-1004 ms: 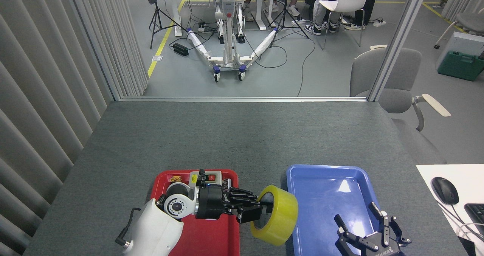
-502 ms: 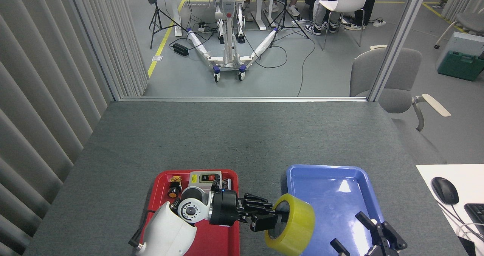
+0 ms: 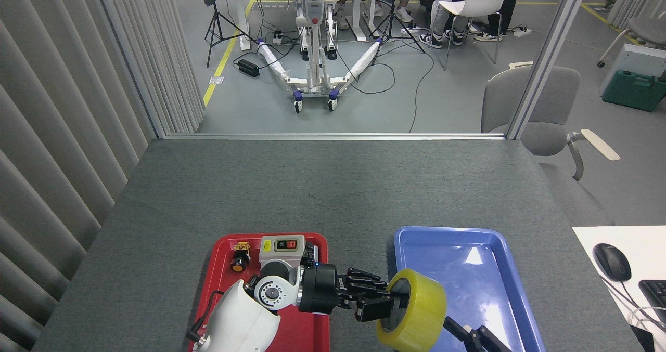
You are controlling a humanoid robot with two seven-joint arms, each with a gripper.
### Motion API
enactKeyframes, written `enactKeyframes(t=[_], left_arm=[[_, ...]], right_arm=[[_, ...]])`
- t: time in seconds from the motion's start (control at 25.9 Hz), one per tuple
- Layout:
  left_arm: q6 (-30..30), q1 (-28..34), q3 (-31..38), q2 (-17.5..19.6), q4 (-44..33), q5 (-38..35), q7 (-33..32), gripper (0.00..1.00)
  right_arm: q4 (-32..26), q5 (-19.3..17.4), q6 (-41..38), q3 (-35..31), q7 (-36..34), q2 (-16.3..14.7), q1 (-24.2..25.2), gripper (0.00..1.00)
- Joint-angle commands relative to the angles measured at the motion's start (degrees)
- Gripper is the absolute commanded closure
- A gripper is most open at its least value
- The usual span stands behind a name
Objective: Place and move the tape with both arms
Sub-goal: 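Lower the tape roll into the blue tray and release it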
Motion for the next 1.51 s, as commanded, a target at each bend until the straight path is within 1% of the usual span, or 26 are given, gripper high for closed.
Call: enactKeyframes(t=[0.0, 0.08, 0.19, 0.27, 0.35, 0.42, 0.5, 0.54, 0.62, 0.66, 0.69, 0.77, 0.89, 0.93, 0.97, 1.0, 1.04, 1.08, 1.16, 1.24, 1.31, 1.35, 1.39, 1.47], left_arm=[[0.0, 0.6, -0.3, -0.1, -0.3, 0.0, 0.2, 1.0], [0.0, 1.0, -0.8, -0.8, -0.2, 0.0, 0.1, 1.0], [0.0, 1.6, -0.8, -0.9, -0.3, 0.0, 0.1, 1.0], [0.0, 1.9, -0.8, -1.3, -0.2, 0.0, 0.0, 1.0], [0.0, 2.0, -0.8, -1.6, 0.1, -0.1, 0.0, 1.0], [0.0, 1.9, -0.8, -1.7, 0.2, -0.2, 0.0, 1.0], [0.0, 2.0, -0.9, -1.6, 0.3, -0.3, 0.0, 1.0], [0.0, 2.1, -0.9, -1.7, 0.4, -0.5, 0.0, 1.0], [0.0, 2.1, -0.9, -1.7, 0.4, -1.0, 0.0, 1.0], [0.0, 2.2, -0.9, -1.7, 0.3, -1.1, 0.0, 1.0], [0.0, 2.3, -0.9, -1.8, 0.3, -1.1, 0.0, 1.0], [0.0, 2.5, -0.9, -1.8, 0.3, -1.2, 0.0, 1.0], [0.0, 2.6, -0.7, -1.8, 0.3, -1.1, 0.0, 1.0], [0.0, 2.6, -0.3, -1.9, 0.3, -0.8, 0.1, 0.92], [0.0, 2.6, 0.3, -2.0, 0.0, -0.5, 0.3, 0.68], [0.0, 2.6, 1.4, -2.0, -0.2, -0.1, 1.2, 0.4], [0.0, 2.5, 2.8, -2.0, -0.4, 0.0, 2.9, 0.17], [0.0, 2.4, 3.7, -1.9, -0.3, -0.1, 5.0, 0.0], [0.0, 2.5, 4.0, -1.1, -0.4, -0.3, 6.3, 0.0], [0.0, 2.5, 5.1, -0.7, -2.9, 0.0, 6.5, 0.0], [0.0, 2.6, 7.4, 1.5, -5.5, 0.2, 7.4, 0.0], [0.0, 2.8, 9.3, 2.9, -6.2, 0.3, 8.7, 0.0], [1.4, 3.3, 11.3, 3.9, -6.8, 0.7, 11.1, 0.0], [6.7, 6.5, 14.7, 5.6, -7.6, 0.8, 17.9, 0.0]], right_arm=[[-0.5, 0.1, 0.0, 1.1, 1.1, 0.4, 0.6, 0.01], [-0.4, 0.1, 0.0, 1.2, 1.1, 0.4, 0.5, 0.02], [-0.4, 0.6, 0.0, 1.4, 1.2, 0.5, 0.2, 0.12], [-0.4, 1.1, 0.0, 2.3, 1.2, 0.9, 0.0, 0.16], [-0.4, 1.4, 0.0, 2.8, 1.2, 1.2, 0.0, 0.18], [-0.5, 1.6, 0.0, 3.3, 1.2, 1.3, 0.0, 0.22], [-0.5, 1.7, 0.0, 3.6, 1.2, 1.3, 0.0, 0.34], [-0.4, 1.7, 0.0, 3.6, 1.2, 1.3, 0.0, 0.41], [-0.4, 1.7, 0.0, 3.6, 1.3, 1.3, -0.1, 0.65], [-0.4, 1.8, 0.0, 3.5, 1.4, 1.2, -0.1, 0.73], [-0.4, 1.8, 0.0, 3.5, 1.4, 1.1, -0.2, 0.8], [-0.4, 1.8, 0.0, 3.0, 1.4, 1.0, -0.1, 0.89], [-0.4, 1.8, 0.0, 1.8, 1.4, 0.9, 0.0, 0.98], [-0.4, 1.8, 0.0, 1.3, 1.4, 0.9, 0.1, 0.99], [-0.4, 1.7, 0.0, 0.9, 1.4, 1.0, 0.2, 1.0], [-0.4, 1.7, 0.0, 0.6, 1.4, 1.0, 0.2, 1.0], [-0.4, 1.7, 0.0, 0.5, 1.4, 1.0, 0.3, 1.0], [-0.4, 1.7, 0.0, 0.5, 1.4, 1.0, 0.3, 1.0], [-0.4, 1.7, 0.0, 0.5, 1.4, 1.2, 0.3, 1.0], [-0.4, 1.8, 0.0, 0.5, 1.4, 1.3, 0.4, 1.0], [-0.4, 1.9, 0.0, 0.5, 1.4, 1.3, 0.4, 1.0], [-0.4, 1.9, 0.0, 0.4, 1.4, 1.3, 0.3, 1.0], [-0.4, 1.8, 0.0, 0.1, 1.4, 1.3, 0.2, 1.0], [-0.2, 1.7, 0.0, -1.7, 1.4, 0.8, 0.0, 1.0]])
